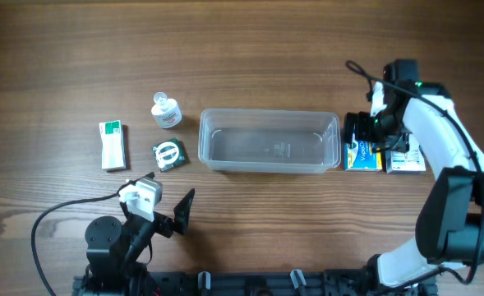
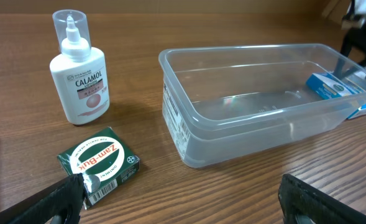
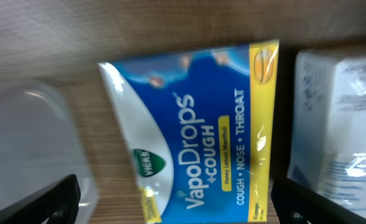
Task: Pack container
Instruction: 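Carry the Vicks pack into the clear container and release it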
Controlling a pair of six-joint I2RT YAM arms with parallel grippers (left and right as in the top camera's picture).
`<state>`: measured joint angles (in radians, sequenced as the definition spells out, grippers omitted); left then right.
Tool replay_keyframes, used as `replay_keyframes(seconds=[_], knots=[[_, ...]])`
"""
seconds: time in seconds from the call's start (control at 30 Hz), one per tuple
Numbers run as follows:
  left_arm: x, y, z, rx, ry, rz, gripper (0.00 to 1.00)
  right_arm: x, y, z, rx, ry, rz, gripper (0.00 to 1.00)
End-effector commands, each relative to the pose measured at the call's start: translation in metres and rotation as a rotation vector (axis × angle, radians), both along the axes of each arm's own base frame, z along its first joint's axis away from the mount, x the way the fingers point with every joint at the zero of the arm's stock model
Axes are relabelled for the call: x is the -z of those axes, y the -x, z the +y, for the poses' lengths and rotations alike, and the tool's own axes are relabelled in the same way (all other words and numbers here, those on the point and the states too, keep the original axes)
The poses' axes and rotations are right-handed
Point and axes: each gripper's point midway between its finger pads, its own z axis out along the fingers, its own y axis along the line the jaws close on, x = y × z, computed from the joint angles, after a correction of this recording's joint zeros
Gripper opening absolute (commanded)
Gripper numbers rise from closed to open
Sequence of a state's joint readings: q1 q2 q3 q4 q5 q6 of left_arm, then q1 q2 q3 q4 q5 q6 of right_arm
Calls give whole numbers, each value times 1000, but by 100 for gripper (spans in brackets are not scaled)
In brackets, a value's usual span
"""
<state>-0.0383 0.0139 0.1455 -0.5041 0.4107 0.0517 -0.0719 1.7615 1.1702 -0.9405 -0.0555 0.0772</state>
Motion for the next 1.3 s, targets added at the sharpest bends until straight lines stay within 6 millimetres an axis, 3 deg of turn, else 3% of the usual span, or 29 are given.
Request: replay_keyframes(seconds=[0.0, 0.1, 0.33, 0.4, 0.5, 0.53, 0.6, 0.7, 0.77, 0.87, 0.97, 1.03, 1.1, 1.27], knots=[[-2, 1, -3, 22, -8, -17, 100, 11, -1, -13, 39, 75, 1, 100], [-2, 1, -3, 22, -8, -17, 100, 18, -7, -13, 52, 76, -22, 99], [-2, 1, -3, 22, -8, -17, 100, 47, 4, -12, 116, 71, 39, 93], [-2, 1, -3, 22, -8, -17, 100, 47, 3, -13, 139, 76, 36, 88], [-2, 1, -3, 22, -8, -17, 100, 45, 4, -15, 163, 86, 38, 70], [-2, 1, -3, 22, -8, -17, 100, 40, 4, -15, 169, 86, 36, 64], [-2, 1, -3, 22, -8, -17, 100, 22, 1, -17, 170, 94, 12, 65], [-2, 1, -3, 22, -8, -17, 100, -30, -8, -16, 168, 98, -89, 65], [-2, 1, -3, 22, -8, -17, 100, -75, -9, -7, 144, 84, -190, 65], [-2, 1, -3, 22, -8, -17, 100, -134, 1, 28, 66, 10, -357, 65], [-2, 1, -3, 22, -8, -17, 100, -159, 14, 63, 25, -47, -435, 66], [-2, 1, -3, 22, -8, -17, 100, -162, 18, 89, -1, -82, -442, 66], [-2, 1, -3, 22, -8, -17, 100, -151, 18, 112, -3, -101, -429, 65], [-2, 1, -3, 22, -8, -17, 100, -103, 11, 135, 28, -41, -354, 66]])
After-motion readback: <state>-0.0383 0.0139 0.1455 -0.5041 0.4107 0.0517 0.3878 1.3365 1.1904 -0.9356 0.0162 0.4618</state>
